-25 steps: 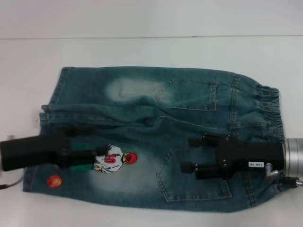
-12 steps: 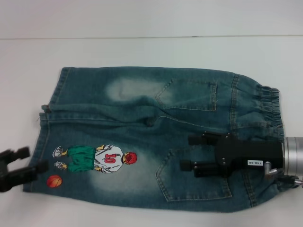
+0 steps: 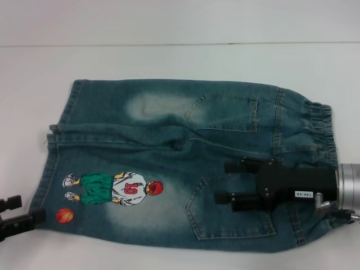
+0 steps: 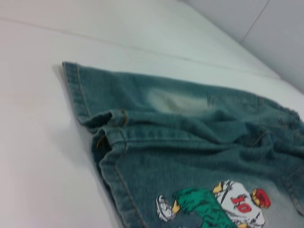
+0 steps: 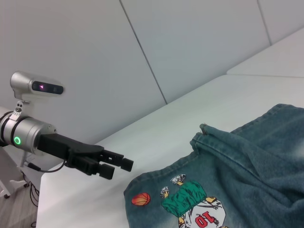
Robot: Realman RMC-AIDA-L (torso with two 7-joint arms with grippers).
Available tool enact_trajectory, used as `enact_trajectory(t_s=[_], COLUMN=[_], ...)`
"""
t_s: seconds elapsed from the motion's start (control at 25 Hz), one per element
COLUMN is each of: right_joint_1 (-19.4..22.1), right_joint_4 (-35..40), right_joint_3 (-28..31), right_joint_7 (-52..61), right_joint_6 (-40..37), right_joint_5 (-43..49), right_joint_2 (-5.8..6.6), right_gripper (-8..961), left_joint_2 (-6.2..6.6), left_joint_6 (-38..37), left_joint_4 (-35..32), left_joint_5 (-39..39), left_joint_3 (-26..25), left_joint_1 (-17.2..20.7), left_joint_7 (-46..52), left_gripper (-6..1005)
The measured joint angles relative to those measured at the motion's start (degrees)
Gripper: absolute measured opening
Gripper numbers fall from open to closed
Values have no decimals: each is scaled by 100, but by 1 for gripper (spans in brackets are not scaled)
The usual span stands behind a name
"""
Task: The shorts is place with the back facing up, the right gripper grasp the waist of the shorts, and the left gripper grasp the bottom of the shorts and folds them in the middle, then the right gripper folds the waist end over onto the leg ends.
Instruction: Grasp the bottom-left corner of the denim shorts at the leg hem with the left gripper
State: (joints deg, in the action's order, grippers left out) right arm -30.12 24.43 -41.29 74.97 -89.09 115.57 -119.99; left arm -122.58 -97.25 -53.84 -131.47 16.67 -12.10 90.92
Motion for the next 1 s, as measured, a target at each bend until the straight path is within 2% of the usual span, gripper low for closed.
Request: enact_trajectory(t_s=[0.6,1.0], right_joint_1=[36,43], right_joint_4=[0,0], right_joint_3=[5,7], right_joint_7=[0,0], right_joint_6=[23,24], right_joint_5=[0,1], right_joint_2=[2,2], right_gripper=[948,948], left_joint_2=[-36,-67], left_joint_6=[228,71], left_joint_4=[48,-141], left_joint_5=[-363,-342], left_joint_3=[229,183], left_joint_1=[-159,-194], left_joint_7=[15,20], left_gripper=[903,900])
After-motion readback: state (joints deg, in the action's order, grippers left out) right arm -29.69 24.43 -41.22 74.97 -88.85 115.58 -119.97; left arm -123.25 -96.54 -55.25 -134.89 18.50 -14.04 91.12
